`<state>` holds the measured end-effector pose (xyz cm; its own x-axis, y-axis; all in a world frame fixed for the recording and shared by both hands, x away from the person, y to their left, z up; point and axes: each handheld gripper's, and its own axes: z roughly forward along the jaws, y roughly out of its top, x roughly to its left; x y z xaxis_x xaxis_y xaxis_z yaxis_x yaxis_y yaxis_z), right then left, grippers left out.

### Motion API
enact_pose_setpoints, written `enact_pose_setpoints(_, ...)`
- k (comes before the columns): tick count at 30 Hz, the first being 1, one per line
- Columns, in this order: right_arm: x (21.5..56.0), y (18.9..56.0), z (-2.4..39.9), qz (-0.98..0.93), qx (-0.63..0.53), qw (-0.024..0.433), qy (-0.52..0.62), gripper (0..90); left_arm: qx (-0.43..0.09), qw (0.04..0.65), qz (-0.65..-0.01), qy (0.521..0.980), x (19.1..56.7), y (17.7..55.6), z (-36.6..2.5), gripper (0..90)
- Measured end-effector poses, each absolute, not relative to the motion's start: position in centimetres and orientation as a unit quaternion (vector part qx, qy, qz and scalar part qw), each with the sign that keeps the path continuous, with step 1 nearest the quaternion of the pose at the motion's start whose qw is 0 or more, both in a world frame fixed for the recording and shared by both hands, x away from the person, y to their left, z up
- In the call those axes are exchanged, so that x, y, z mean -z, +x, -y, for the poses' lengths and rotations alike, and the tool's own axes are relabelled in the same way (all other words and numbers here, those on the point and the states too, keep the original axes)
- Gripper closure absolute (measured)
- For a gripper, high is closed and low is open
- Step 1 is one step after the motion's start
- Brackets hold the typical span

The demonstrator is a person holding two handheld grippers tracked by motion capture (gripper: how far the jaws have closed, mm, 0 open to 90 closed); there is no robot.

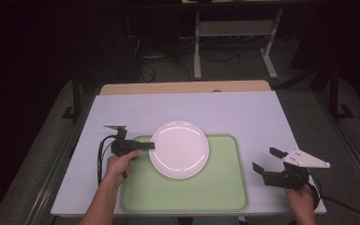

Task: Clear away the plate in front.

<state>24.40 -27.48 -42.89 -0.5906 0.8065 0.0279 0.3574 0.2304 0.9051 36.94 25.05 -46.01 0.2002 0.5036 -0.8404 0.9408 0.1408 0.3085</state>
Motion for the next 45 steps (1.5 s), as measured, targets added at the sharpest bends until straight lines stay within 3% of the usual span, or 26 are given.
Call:
enact_pose_setpoints(17,42.9,24.5,27.4,-0.753,-0.48,0.232,0.386,13.4,0.228,0.459,-0.566,0.646,45.5,35.3,-24.7,87.6)
enact_pose_setpoints(45,42.7,24.3,26.9,-0.761,-0.475,0.232,0.377,13.4,0.235,0.447,-0.566,0.652,46.6,33.7,-23.9,85.0)
